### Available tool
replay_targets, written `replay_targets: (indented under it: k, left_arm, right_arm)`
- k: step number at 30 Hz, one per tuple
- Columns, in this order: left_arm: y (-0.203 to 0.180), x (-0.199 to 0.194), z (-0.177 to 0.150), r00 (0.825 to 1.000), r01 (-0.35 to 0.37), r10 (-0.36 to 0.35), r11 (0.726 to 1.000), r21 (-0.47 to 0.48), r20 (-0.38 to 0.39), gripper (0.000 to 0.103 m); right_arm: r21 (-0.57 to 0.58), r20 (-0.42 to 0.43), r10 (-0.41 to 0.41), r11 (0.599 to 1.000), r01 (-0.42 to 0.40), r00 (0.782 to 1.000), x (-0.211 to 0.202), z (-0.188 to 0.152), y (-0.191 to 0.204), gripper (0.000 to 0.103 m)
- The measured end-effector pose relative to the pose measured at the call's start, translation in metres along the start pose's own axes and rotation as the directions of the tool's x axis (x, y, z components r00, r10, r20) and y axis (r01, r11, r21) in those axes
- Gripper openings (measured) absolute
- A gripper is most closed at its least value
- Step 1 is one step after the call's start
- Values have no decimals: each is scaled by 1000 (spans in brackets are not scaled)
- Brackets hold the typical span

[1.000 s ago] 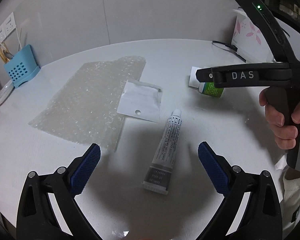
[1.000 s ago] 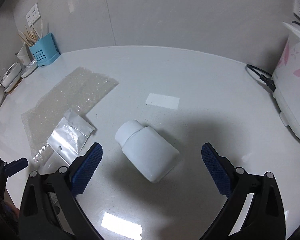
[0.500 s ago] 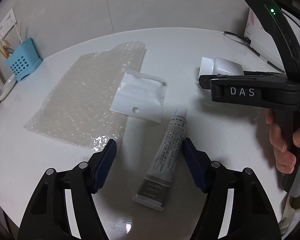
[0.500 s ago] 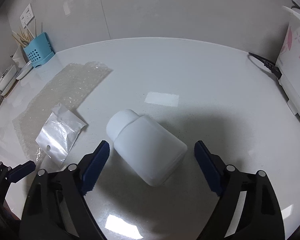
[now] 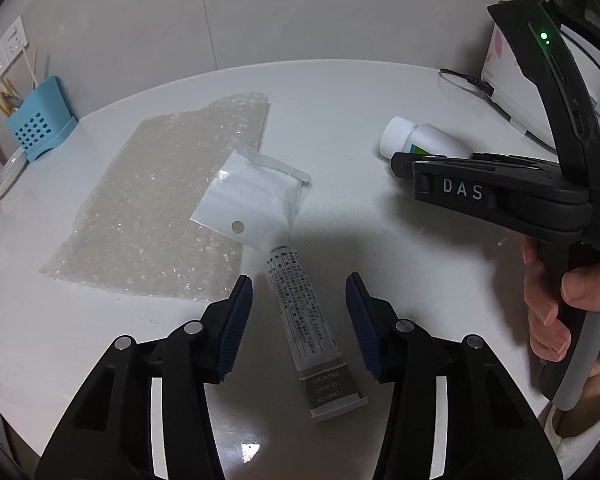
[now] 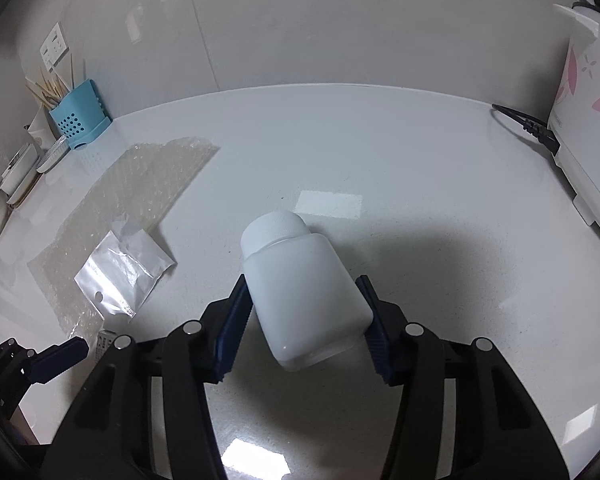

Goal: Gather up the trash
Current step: 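Grasp the white ointment tube with the left tool while the right tool grasps the white pill bottle, then carry the ointment tube and pill bottle down over the trash bin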

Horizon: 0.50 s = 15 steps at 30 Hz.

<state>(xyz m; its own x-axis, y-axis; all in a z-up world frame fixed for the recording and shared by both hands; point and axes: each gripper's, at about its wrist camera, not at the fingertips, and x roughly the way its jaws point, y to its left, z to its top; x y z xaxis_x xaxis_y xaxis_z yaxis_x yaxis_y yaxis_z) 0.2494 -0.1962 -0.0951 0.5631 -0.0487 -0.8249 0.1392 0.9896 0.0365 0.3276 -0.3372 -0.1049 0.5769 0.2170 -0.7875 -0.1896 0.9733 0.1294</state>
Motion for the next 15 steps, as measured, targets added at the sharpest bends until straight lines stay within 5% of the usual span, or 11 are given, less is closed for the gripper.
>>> replay_targets:
  k: [5, 7, 9, 15]
  left_arm:
    - [-1, 6, -3, 999, 2, -3, 1000, -22, -44, 48]
    - [-2, 6, -3, 999, -10, 9, 1000, -26, -45, 42]
    - [-4, 6, -2, 999, -20, 19, 999, -30, -51, 24]
    - [-4, 4, -1, 999, -3, 2, 999, -36, -41, 20]
  right_arm:
    - [-12, 20, 11, 1000, -11, 1000, -4, 0, 2, 50]
    - [-11, 22, 13, 1000, -13, 1000, -5, 1, 2, 50]
    - [-7, 23, 15, 1000, -15, 1000, -5, 1, 1, 50]
    - [8, 29, 19, 1000, -19, 999, -5, 2, -3, 50]
